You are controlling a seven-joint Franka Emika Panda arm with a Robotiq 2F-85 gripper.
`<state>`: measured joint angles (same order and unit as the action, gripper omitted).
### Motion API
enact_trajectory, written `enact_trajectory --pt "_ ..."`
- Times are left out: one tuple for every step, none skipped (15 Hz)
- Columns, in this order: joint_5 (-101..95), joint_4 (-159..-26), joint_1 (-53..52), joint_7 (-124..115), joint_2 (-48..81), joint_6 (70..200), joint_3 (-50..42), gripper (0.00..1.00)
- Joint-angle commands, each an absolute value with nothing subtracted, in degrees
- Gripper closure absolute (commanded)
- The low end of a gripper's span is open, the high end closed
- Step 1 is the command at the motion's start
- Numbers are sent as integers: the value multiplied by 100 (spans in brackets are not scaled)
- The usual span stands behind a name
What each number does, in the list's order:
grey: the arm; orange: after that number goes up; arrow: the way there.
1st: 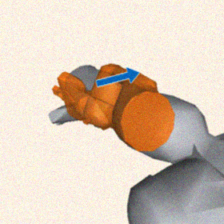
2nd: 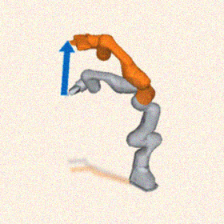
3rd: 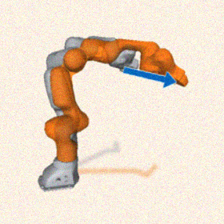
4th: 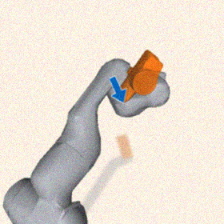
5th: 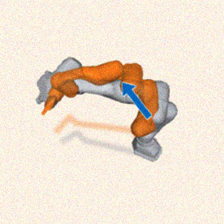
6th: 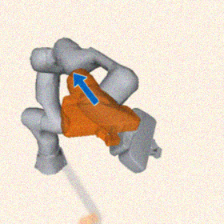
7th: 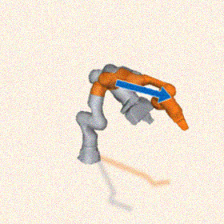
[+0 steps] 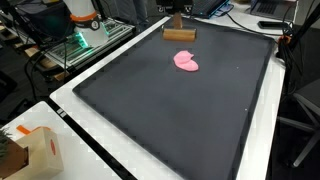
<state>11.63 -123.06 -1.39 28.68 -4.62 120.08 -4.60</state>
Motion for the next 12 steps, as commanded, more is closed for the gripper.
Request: enact_trajectory --pt "1860 -12070 81 3500 -99 11940 -605 75" --pt "2040 -12019 153 3631 3 11899 -628 75" --pt "2183 -11972 225 3733 107 11886 -647 75" --pt "2286 -11928 293 3795 203 11875 -651 75" --pt "2363 -11887 369 3832 310 11872 -656 75" --pt "2472 -11844 444 3905 406 11848 -655 75" --pt "2554 -11802 516 3945 498 11842 -650 75" --pt "2618 -11765 584 3994 583 11838 -642 75" --pt "2674 -11734 647 4043 660 11837 -631 75" --pt "2720 -11697 708 4094 737 11828 -621 75" --pt "2758 -11658 761 4144 804 11817 -608 75" --pt "2787 -11622 811 4209 875 11811 -597 75"
